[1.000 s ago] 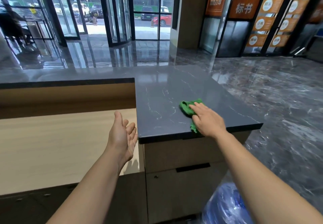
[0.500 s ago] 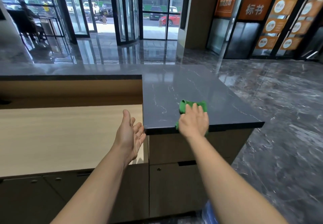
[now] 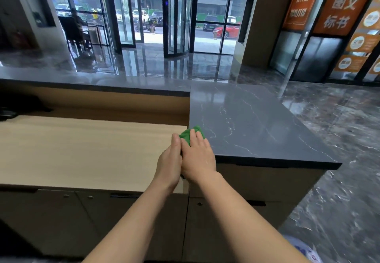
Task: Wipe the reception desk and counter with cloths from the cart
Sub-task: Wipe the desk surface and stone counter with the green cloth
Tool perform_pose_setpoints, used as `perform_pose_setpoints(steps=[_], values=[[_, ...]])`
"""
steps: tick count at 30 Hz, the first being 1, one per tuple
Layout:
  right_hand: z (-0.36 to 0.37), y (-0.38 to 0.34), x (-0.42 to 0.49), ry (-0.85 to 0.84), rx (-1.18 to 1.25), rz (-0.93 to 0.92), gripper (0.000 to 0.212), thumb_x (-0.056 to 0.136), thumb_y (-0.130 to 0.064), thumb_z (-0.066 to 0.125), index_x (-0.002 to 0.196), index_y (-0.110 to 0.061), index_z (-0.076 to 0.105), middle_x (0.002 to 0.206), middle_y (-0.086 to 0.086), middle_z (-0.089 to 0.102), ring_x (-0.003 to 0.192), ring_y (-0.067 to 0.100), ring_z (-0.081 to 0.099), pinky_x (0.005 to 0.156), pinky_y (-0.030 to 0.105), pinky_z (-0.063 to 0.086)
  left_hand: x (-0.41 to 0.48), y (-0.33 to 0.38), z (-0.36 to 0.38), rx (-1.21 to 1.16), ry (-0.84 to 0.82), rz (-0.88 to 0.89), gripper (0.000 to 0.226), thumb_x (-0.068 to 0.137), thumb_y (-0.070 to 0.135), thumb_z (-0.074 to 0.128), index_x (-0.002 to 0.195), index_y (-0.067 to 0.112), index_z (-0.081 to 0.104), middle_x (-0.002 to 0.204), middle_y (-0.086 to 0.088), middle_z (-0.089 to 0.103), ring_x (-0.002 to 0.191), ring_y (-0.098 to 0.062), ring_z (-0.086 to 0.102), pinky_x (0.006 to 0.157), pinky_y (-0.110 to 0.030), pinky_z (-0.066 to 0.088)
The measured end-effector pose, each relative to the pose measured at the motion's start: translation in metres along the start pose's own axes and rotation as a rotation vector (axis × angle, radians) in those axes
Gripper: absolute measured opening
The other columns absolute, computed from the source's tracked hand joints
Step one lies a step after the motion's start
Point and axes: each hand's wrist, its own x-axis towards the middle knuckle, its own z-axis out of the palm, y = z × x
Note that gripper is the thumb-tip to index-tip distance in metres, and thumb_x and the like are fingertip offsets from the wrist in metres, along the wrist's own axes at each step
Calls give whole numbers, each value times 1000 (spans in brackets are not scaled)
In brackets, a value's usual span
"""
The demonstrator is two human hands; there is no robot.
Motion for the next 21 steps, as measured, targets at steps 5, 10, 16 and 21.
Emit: perform_pose_setpoints(steps=[5, 10, 16, 21], values=[[-3, -6, 7, -39, -78, 28, 70, 93, -18, 55, 153, -16, 20, 162, 17, 1, 150, 33, -3, 122, 44, 6, 20, 1, 2, -18, -145, -183, 92, 76, 87, 19, 132, 26, 58, 129, 3, 62, 122, -13, 55, 107, -36, 41], [-4, -11, 35, -125, -113, 87, 65, 94, -24, 56, 151, -11, 28, 162, 19, -3, 150, 35, -4, 122, 46, 6, 54, 0, -8, -139, -214, -259, 85, 89, 75, 12, 124, 17, 63, 110, -3, 72, 93, -10, 66, 71, -23, 50], [-5, -7, 90, -174, -136, 126, 63, 95, -21, 53, 152, -12, 27, 161, 21, -6, 149, 38, -6, 121, 48, 6, 113, -2, -10, -251, -260, -321, 88, 85, 80, 17, 122, 15, 63, 114, -5, 71, 109, -20, 65, 95, -37, 51], [-2, 7, 148, -156, -109, 168, 63, 96, -20, 52, 152, -12, 26, 162, 17, -6, 149, 35, -7, 122, 47, 5, 175, 5, -6, -263, -299, -333, 87, 86, 79, 15, 114, 15, 67, 104, -5, 74, 96, -16, 69, 83, -31, 55]])
